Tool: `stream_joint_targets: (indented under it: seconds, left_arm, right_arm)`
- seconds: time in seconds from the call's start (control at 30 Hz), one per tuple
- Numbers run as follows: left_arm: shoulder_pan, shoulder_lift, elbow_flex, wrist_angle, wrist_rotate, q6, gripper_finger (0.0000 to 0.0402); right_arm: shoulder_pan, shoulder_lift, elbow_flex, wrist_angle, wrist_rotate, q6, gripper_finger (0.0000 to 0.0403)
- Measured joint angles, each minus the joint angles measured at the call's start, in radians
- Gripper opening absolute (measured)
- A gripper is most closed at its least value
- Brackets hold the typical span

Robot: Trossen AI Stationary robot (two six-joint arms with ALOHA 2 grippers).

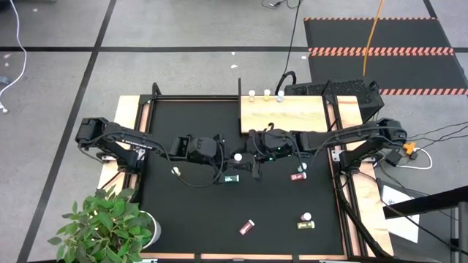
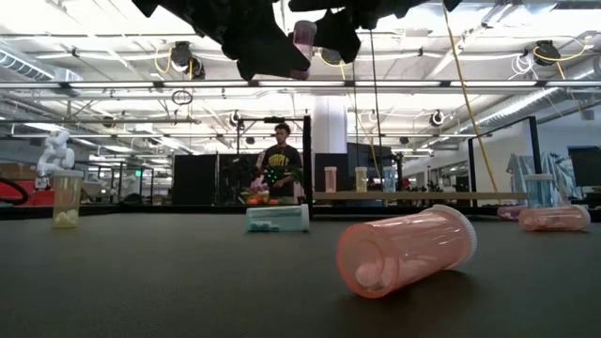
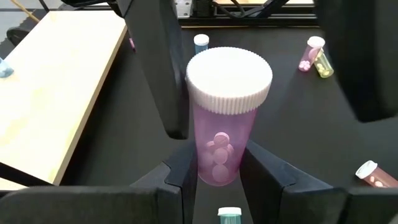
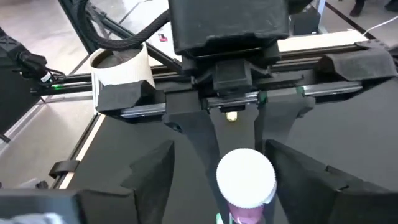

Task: Pick and place medicine bottles onto shelf by color
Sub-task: Put the bottom left purple pill bottle on the shelf

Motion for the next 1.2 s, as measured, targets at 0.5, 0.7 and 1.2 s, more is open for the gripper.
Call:
stream_joint_targets:
  seconds: [0.5, 0.7, 1.2]
  left_arm:
    - [0.0, 0.001, 0.0, -0.002, 0.002, -0.004, 0.0104]
    - [0.0, 0.001, 0.0, -0.002, 0.004, -0.012, 0.0104]
    - [0.0, 0.001, 0.0, -0.054, 0.003, -0.03, 0.0104]
  right_arm:
    - [-0.016, 0.0, 0.0, -0.056, 0.001, 0.007, 0.0127]
    - [-0.016, 0.0, 0.0, -0.054, 0.003, -0.017, 0.0119]
    - [-0.016, 0.0, 0.0, -0.053, 0.025, -0.057, 0.0202]
